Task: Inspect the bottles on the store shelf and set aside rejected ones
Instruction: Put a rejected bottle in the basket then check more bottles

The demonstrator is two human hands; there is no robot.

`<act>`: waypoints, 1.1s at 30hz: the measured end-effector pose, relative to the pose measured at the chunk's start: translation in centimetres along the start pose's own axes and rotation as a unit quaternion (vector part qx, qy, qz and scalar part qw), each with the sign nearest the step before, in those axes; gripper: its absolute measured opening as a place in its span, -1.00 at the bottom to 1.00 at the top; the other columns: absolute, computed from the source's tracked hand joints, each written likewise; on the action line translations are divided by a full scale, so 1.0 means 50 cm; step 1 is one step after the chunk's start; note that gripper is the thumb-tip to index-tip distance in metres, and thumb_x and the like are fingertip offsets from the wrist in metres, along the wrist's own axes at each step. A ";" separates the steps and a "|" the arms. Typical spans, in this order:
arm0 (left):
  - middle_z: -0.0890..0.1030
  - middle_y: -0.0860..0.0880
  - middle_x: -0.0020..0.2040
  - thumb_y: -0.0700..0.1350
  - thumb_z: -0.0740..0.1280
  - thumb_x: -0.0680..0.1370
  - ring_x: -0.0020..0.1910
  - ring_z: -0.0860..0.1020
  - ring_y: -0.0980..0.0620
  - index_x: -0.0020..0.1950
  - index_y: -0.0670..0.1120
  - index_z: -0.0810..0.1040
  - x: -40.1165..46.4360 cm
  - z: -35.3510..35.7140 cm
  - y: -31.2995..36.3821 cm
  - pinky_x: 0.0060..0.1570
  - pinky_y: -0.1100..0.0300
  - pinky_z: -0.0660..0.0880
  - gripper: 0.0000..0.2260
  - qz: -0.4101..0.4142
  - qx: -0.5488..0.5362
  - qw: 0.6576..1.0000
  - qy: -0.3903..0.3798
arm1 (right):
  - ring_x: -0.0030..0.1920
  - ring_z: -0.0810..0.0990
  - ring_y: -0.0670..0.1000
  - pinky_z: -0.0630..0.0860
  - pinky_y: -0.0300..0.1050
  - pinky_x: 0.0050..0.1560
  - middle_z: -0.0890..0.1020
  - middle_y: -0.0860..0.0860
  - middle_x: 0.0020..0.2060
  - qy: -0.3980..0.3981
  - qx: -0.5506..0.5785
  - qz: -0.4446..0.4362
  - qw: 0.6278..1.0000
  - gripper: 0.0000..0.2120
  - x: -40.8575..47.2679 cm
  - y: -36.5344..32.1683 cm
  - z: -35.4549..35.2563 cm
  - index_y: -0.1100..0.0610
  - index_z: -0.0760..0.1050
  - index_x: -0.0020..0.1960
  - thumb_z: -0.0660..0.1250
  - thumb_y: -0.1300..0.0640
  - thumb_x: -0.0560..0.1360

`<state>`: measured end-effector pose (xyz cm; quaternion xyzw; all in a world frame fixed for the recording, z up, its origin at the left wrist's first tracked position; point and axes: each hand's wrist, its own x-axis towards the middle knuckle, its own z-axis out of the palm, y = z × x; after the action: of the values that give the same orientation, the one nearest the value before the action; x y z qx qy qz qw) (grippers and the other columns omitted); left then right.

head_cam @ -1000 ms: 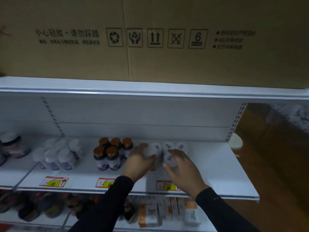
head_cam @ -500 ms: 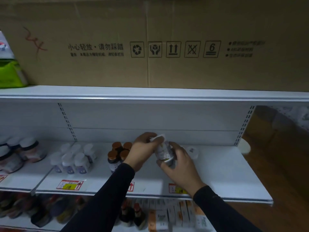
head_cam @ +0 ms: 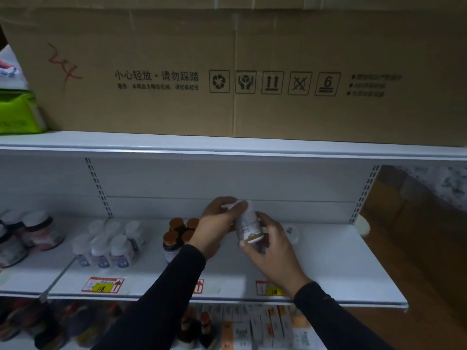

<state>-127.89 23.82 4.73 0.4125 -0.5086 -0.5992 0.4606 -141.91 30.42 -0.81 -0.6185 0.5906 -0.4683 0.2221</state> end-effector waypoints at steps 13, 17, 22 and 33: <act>0.66 -0.15 0.10 -0.06 0.41 0.54 0.02 0.67 -0.06 0.16 -0.12 0.58 0.006 0.004 0.007 -0.16 0.23 0.57 -0.76 -0.010 -0.023 1.000 -0.002 | 0.15 0.55 -0.15 0.59 -0.15 0.12 0.49 -0.09 0.23 -0.010 0.008 -0.020 1.000 -0.53 0.011 -0.014 -0.013 -0.24 0.30 0.39 0.35 -0.09 0.52; 0.63 -0.15 0.10 0.01 0.47 0.48 0.02 0.66 -0.06 0.19 -0.11 0.55 0.007 0.013 0.004 -0.12 0.17 0.60 -0.65 -0.005 -0.018 1.000 0.025 | 0.17 0.52 -0.11 0.57 -0.15 0.14 0.39 -0.08 0.21 -0.006 0.006 -0.004 1.000 -0.33 0.015 -0.009 -0.012 -0.09 0.27 0.43 0.48 -0.08 0.41; 0.64 -0.12 0.12 -0.02 0.38 0.56 0.07 0.65 -0.06 0.20 -0.09 0.57 0.004 0.011 0.005 -0.03 0.16 0.60 -0.74 -0.007 -0.006 1.000 -0.008 | 0.15 0.58 -0.14 0.60 -0.24 0.05 0.53 -0.17 0.18 -0.013 0.053 -0.008 0.998 -0.57 0.014 -0.006 -0.018 -0.23 0.29 0.35 0.34 0.00 0.55; 0.62 -0.16 0.13 -0.06 0.45 0.50 0.05 0.65 -0.08 0.20 -0.12 0.53 0.010 0.018 0.000 -0.03 0.12 0.61 -0.69 -0.007 -0.022 1.000 0.014 | 0.15 0.54 -0.08 0.60 -0.10 0.09 0.42 -0.09 0.22 0.008 0.026 -0.004 1.000 -0.38 0.024 0.002 -0.014 -0.17 0.28 0.40 0.44 -0.11 0.41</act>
<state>-128.89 23.52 4.87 0.4140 -0.4859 -0.6076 0.4726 -142.70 29.45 -0.17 -0.6112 0.5774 -0.4893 0.2315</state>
